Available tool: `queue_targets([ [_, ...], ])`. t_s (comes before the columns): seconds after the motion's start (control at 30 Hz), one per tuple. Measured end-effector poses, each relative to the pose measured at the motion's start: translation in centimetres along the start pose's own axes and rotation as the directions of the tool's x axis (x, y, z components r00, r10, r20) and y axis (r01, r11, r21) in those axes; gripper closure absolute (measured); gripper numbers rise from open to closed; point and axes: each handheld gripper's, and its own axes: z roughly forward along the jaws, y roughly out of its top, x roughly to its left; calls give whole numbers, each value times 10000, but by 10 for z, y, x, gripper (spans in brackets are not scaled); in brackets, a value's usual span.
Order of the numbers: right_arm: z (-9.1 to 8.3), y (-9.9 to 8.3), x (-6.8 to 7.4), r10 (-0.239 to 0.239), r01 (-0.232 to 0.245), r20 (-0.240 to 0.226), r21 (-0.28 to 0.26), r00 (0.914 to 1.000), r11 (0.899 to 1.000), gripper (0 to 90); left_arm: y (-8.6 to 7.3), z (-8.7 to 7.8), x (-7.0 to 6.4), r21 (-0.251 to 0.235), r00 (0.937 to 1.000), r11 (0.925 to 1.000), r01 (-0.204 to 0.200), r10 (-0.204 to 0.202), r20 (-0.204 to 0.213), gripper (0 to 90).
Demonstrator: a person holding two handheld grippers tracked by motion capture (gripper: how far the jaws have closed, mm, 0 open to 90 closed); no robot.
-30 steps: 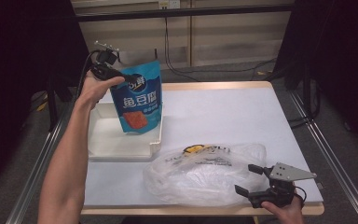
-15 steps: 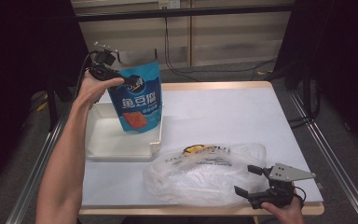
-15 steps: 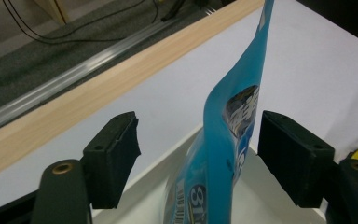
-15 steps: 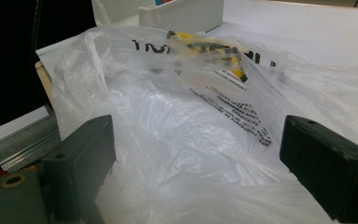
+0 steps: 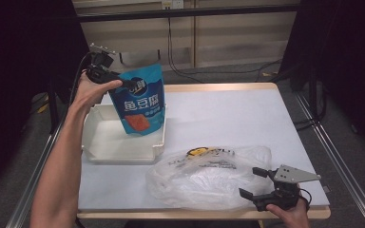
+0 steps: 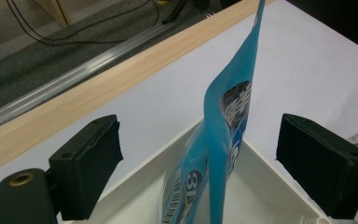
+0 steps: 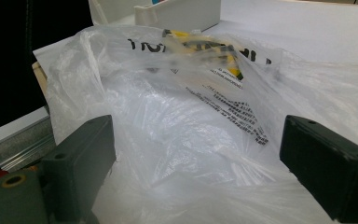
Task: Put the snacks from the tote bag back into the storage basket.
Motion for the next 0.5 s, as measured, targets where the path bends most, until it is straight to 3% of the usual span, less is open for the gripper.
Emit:
queue_targets([
  [0.27,2,1,1,-39,39,-13,51,10000,10000,100,-11,-7,-4,-31,9997,10000,87,-88,-239,149],
  [0.37,2,1,1,-53,53,-49,30,10000,10000,99,-17,-14,-3,-462,9995,9988,141,-153,-266,186],
  [0.5,2,1,1,-94,94,-38,60,9999,9999,99,-26,-18,0,-348,9993,9991,235,-245,-279,254],
])
